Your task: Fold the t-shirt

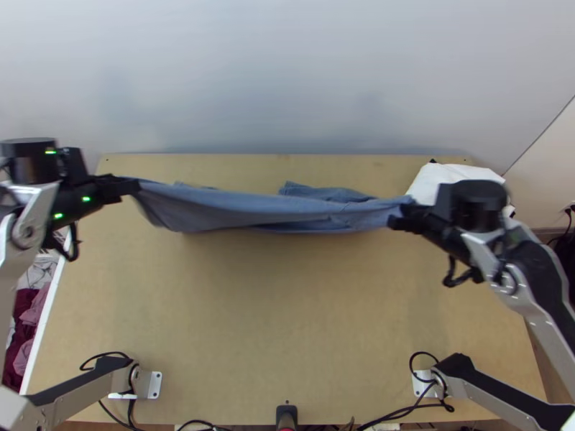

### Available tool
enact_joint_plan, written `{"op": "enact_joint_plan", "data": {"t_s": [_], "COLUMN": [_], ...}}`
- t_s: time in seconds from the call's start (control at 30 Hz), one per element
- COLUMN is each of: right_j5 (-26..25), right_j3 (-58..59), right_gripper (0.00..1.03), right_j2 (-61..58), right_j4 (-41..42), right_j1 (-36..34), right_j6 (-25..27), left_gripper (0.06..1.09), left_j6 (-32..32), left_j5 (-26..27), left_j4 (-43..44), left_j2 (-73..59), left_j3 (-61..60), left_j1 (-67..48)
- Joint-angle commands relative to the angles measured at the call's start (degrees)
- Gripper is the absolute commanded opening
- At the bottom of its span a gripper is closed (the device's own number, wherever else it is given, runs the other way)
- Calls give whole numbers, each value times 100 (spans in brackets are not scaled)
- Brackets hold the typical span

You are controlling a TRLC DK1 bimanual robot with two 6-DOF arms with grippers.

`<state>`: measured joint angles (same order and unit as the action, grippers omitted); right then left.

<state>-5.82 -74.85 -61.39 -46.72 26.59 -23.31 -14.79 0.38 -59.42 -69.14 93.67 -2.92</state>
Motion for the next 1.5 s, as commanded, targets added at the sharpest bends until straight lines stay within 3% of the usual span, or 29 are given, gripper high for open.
{"op": "enact_joint_plan", "data": {"t_s": [0.0,0.23,0.5,0.73,1.03,1.33,1.47], "right_j5": [-77,-472,-1228,-1835,-2256,-2502,-2511], "right_j3": [-1199,-2113,-2772,-3194,-2675,-2253,-2253], "right_gripper": [3,3,3,3,3,3,3], "right_j2": [206,127,-198,-190,417,1217,1498], "right_j4": [-777,-1023,-399,-48,699,2281,2070], "right_j1": [-22,-75,-49,-31,-13,-13,-13], "right_j6": [-68,-121,55,345,978,2146,2384], "left_gripper": [9,9,9,9,9,9,9], "left_j6": [2,-16,-121,-121,-121,-103,-103], "left_j5": [-3,-12,-12,-100,-223,-214,6], "left_j4": [-413,-457,-465,141,747,809,554], "left_j2": [296,6,-671,-389,138,815,1140], "left_j3": [925,1822,3377,3527,3615,3606,3492], "left_j1": [11,213,441,459,406,397,397]}}
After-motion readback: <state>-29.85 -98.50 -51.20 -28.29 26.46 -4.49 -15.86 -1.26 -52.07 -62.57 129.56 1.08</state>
